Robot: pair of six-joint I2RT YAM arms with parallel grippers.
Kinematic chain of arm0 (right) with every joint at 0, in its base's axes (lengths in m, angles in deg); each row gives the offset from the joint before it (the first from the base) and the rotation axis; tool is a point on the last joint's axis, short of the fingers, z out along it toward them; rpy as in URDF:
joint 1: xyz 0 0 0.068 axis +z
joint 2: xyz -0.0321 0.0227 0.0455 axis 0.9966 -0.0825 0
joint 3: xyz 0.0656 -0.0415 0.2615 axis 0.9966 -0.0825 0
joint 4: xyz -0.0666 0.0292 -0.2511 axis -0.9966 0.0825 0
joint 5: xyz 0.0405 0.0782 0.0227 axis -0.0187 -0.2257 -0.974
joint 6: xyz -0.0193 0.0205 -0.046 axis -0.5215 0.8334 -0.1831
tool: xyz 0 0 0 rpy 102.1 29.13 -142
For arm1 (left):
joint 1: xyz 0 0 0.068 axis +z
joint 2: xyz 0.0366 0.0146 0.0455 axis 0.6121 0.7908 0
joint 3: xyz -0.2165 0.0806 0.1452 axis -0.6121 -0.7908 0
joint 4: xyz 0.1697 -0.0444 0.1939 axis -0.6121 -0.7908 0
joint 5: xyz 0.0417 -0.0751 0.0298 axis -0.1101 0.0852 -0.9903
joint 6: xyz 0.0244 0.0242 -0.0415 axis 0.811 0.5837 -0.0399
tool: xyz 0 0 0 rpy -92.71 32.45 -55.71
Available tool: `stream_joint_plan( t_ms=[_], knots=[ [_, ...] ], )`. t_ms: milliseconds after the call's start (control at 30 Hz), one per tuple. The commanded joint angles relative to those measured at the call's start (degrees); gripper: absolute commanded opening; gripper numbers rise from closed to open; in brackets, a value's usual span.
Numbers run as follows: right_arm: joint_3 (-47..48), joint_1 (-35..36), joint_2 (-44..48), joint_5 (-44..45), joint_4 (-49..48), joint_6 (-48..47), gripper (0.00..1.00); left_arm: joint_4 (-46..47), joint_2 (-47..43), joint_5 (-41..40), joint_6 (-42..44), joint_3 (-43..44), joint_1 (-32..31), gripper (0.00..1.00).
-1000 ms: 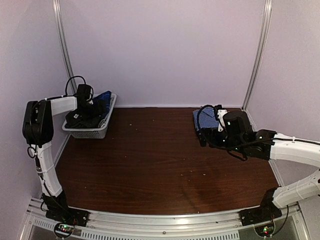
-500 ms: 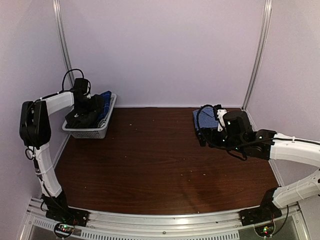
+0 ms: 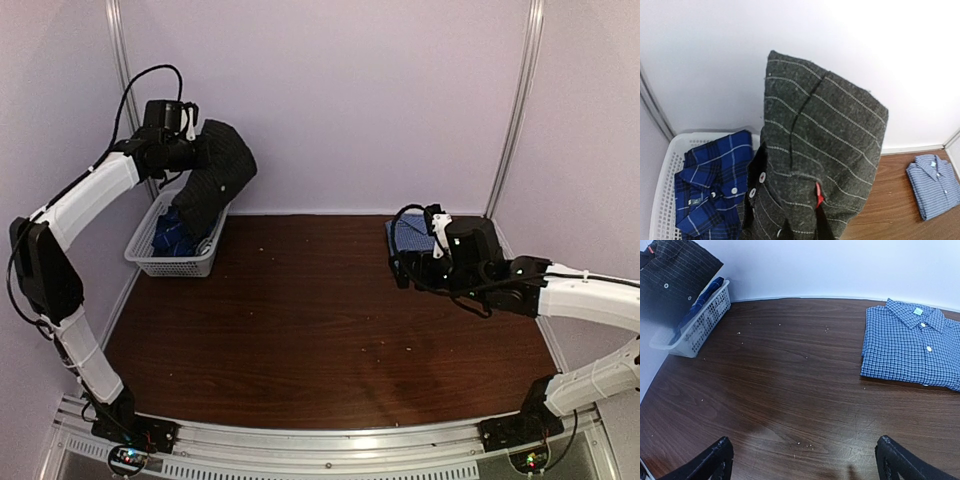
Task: Fold and stack the long sleeve shirts
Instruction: Pick up the crumpled shirt from the bin, then place the crumpled shirt at the center of the board.
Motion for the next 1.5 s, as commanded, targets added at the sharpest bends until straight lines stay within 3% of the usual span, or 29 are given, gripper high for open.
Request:
stream_joint_plan(
  t_ms=[0, 233, 400, 600, 700, 833, 1000, 1200, 1467],
  knots=[
    [2.13, -0.04, -0.01, 2.15, -1.22, -0.64, 1.00, 2.61, -3.80, -0.18, 3.49, 4.59, -6.81, 0.00],
    [2.30, -0.46, 1.22, 5.93, -1.41, 0.31, 1.00, 3.93, -3.60, 1.34, 3.35, 7.43, -22.06, 0.00],
    [0.63, -1.04, 3.93, 8.43, -1.66, 1.47, 1.00, 6.74, -2.70, 5.49, 1.64, 3.41, -29.98, 0.00],
    [-1.91, -1.38, 5.38, 7.25, -2.14, 0.87, 1.00, 12.90, -1.43, 12.31, -1.93, -14.40, -29.87, 0.00],
    [-2.92, -1.37, 4.35, 5.03, -2.51, 0.27, 1.00, 13.62, 3.47, 16.52, -1.22, -18.07, -29.36, 0.00],
    [-3.86, -1.37, 2.59, 2.30, -2.71, -0.19, 1.00, 13.04, 8.72, 16.40, -0.71, -18.81, -29.28, 0.14],
    [-5.96, -1.37, -0.07, -2.90, -3.77, -0.89, 1.00, 11.95, 8.38, 14.02, -1.36, -18.52, -29.28, 0.46],
    [-6.38, -2.26, -6.44, -10.18, -8.85, -0.74, 1.00, 9.20, 5.76, 8.56, -3.19, -20.06, -29.36, 0.47],
    [-3.54, -3.93, -14.13, -12.70, -13.50, 0.23, 0.98, 9.65, 6.73, 9.11, -4.87, -20.89, -29.54, 0.43]
  ],
)
